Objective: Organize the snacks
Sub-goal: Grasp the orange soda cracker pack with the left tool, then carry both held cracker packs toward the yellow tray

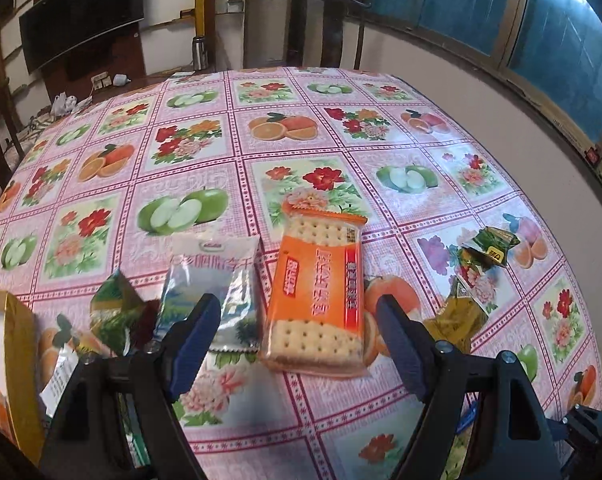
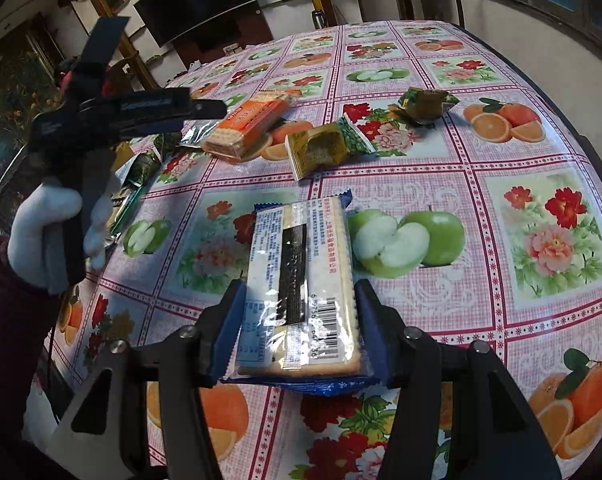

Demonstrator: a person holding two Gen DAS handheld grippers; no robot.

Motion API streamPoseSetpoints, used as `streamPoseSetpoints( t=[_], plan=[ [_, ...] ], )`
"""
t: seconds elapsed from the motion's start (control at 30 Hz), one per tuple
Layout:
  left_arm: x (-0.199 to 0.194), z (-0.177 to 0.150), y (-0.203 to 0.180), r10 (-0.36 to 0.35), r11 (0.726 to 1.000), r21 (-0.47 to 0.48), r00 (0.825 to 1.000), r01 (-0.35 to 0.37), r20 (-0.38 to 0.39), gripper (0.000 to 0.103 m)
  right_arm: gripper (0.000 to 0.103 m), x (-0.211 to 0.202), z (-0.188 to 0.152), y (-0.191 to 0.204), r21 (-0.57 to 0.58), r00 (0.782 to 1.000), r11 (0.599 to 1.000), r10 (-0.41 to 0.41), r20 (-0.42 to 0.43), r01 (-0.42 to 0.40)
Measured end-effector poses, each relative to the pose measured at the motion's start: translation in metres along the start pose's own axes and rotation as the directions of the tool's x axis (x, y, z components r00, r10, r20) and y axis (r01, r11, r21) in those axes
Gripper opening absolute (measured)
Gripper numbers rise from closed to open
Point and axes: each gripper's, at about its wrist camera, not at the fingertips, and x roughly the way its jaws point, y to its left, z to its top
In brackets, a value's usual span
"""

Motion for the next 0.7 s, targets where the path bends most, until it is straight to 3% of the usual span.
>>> streamPoseSetpoints(
  t=[0.23, 0.33, 0.37, 0.4, 0.43, 0.6, 0.7],
  plan=[
    [0.036, 0.006, -0.013, 0.041, 0.999, 0.037, 0.995, -0.038, -0.088, 0.080, 0.058, 0.005, -0.006, -0.001, -0.016, 0.999, 1.000, 0.011, -0.031, -0.012],
    [0.042, 0.004, -0.023, 0.115, 0.989, 0.104, 0.990, -0.106, -0.083, 0.079, 0.059, 0.005, -0.005, 0.000, -0.021, 0.999, 1.000, 0.011, -0.038, -0.012],
    [0.042, 0.002, -0.026, 0.129, 0.985, 0.121, 0.989, -0.119, -0.078, 0.076, 0.060, 0.007, -0.004, 0.001, -0.021, 0.999, 1.000, 0.011, -0.040, -0.012],
    [0.038, -0.001, -0.028, 0.121, 0.985, 0.129, 0.990, -0.112, -0.066, 0.060, 0.062, 0.008, -0.004, 0.001, -0.023, 0.999, 1.000, 0.014, -0.042, -0.015],
    [0.035, -0.003, -0.028, 0.096, 0.987, 0.135, 0.993, -0.086, -0.070, 0.054, 0.066, 0.008, -0.004, 0.002, -0.026, 0.999, 1.000, 0.016, -0.045, -0.017],
    [0.018, -0.025, -0.031, 0.101, 0.981, 0.174, 0.991, -0.085, -0.087, 0.054, 0.073, 0.009, -0.003, 0.007, -0.041, 0.998, 0.999, 0.011, -0.060, -0.014],
    [-0.001, -0.045, -0.021, 0.095, 0.986, 0.143, 0.991, -0.081, -0.094, 0.054, 0.074, 0.013, -0.001, 0.009, -0.050, 0.997, 0.999, -0.002, -0.071, -0.002]
  ],
)
